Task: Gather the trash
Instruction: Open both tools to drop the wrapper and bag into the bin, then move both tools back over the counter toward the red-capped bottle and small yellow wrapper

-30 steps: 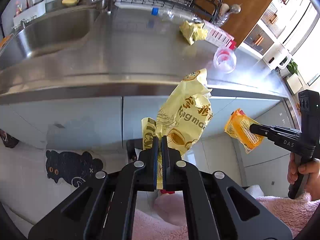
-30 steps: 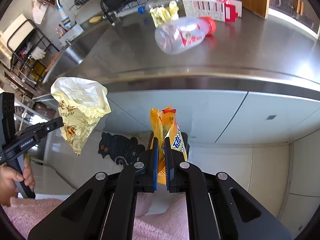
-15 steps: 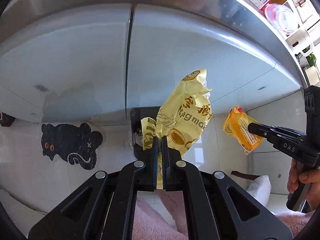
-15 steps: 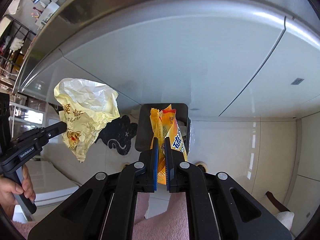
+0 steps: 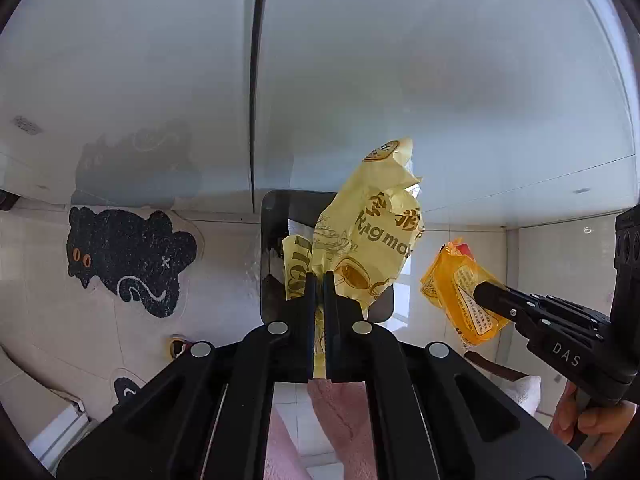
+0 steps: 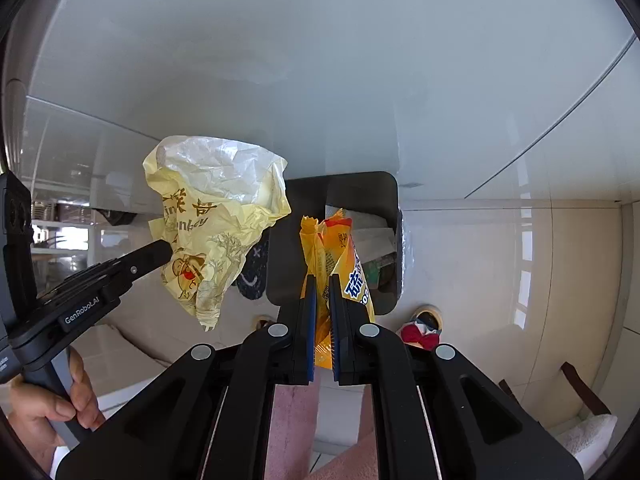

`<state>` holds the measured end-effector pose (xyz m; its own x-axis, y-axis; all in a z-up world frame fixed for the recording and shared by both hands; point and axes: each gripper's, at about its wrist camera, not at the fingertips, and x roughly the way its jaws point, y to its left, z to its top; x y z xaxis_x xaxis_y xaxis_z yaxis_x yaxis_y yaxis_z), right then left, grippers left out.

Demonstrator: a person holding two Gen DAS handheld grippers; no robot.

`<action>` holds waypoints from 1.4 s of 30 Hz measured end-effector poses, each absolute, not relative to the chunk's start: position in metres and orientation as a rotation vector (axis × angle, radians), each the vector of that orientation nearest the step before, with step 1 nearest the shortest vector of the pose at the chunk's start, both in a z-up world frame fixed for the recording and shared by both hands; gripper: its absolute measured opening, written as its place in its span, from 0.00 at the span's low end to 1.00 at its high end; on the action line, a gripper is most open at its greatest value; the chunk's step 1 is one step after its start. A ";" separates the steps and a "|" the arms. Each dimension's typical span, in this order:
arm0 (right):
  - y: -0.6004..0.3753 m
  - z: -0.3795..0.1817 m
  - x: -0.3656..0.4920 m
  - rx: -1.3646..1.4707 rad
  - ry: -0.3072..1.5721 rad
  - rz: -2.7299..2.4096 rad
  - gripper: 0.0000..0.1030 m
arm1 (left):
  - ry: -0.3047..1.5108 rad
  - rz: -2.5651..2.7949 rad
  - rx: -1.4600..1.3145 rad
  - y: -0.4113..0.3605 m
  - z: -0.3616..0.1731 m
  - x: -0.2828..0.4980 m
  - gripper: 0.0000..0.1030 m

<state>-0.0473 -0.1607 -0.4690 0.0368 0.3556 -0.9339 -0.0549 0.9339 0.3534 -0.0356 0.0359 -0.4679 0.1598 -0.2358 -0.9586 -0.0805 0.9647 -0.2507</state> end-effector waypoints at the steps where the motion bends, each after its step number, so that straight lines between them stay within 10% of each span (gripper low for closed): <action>1: -0.162 -0.474 -0.046 0.252 1.512 0.311 0.07 | 1.416 -0.107 -0.262 0.034 -0.472 -0.034 0.02; 8: -0.166 -0.502 -0.036 0.323 1.563 0.253 0.07 | 1.460 -0.108 -0.263 0.026 -0.501 -0.025 0.03; 23: -0.150 -0.525 -0.013 0.412 1.622 0.253 0.13 | 1.470 -0.108 -0.285 0.030 -0.508 -0.019 0.45; 27: -0.149 -0.525 -0.013 0.431 1.622 0.245 0.57 | 1.461 -0.086 -0.300 0.040 -0.501 -0.023 0.55; 32: -0.154 -0.514 -0.012 0.412 1.607 0.240 0.57 | 1.427 -0.066 -0.297 0.048 -0.482 -0.028 0.64; 36: -0.164 -0.478 -0.021 0.321 1.542 0.277 0.84 | 1.381 -0.089 -0.283 0.052 -0.452 -0.035 0.76; 42: -0.199 -0.392 -0.041 0.195 1.398 0.297 0.90 | 1.270 -0.186 -0.230 0.042 -0.380 -0.047 0.83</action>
